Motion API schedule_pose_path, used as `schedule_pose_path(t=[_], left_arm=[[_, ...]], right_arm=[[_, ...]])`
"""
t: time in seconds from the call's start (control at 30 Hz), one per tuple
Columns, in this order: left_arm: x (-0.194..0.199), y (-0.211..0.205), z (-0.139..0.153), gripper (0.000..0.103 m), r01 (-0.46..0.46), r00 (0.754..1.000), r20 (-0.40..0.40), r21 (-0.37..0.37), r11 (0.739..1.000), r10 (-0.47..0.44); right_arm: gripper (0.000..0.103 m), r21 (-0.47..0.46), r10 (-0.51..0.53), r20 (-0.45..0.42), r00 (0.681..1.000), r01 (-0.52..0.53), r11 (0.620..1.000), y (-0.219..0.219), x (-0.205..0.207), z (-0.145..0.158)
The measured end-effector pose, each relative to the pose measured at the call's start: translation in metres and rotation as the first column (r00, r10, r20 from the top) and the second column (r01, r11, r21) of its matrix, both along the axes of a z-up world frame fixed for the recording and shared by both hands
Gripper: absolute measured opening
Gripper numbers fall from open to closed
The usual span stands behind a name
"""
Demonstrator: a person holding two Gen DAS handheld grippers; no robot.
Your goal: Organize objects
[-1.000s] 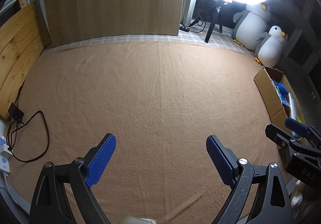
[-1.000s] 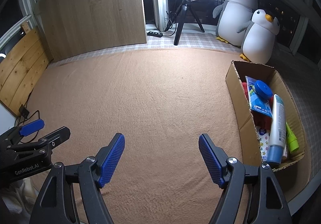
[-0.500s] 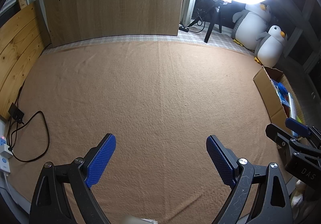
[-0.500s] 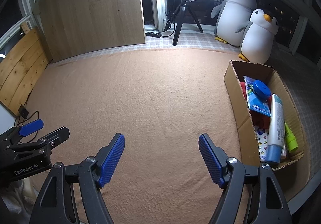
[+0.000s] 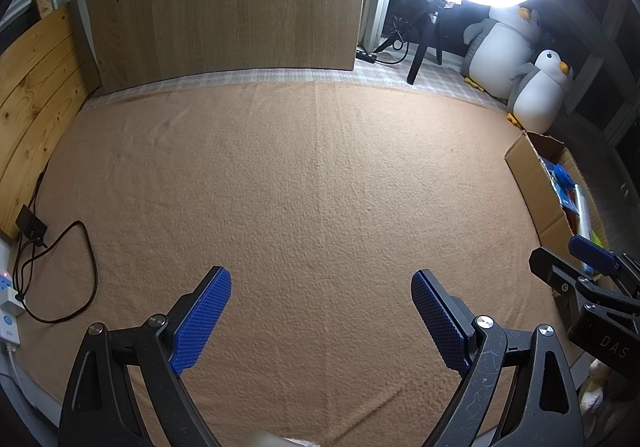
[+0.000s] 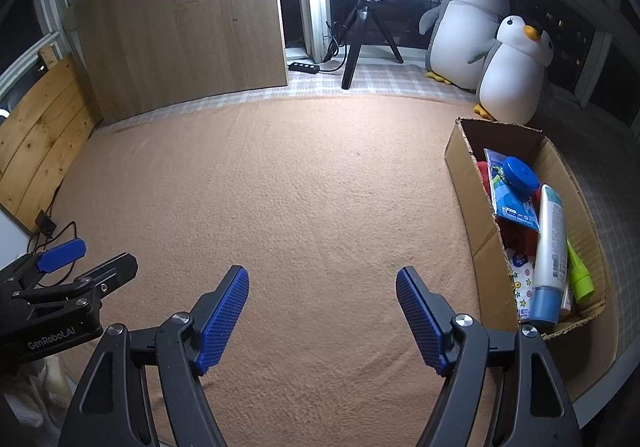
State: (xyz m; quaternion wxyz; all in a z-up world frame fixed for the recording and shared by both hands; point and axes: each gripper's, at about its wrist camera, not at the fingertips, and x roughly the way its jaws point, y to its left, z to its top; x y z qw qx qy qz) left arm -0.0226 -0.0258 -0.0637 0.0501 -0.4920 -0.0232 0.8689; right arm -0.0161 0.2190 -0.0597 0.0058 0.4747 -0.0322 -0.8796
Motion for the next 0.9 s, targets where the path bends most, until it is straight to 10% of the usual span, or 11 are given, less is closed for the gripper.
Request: schedule_pose_path(t=[0.9], left_arm=[[-0.006,0.001,-0.016,0.096,-0.013,1.000,0.028,-0.005,1.000,0.013]], right_arm=[[0.073,0.009,-0.010,0.025,1.000,0.009,1.000,-0.003,-0.005,-0.013]])
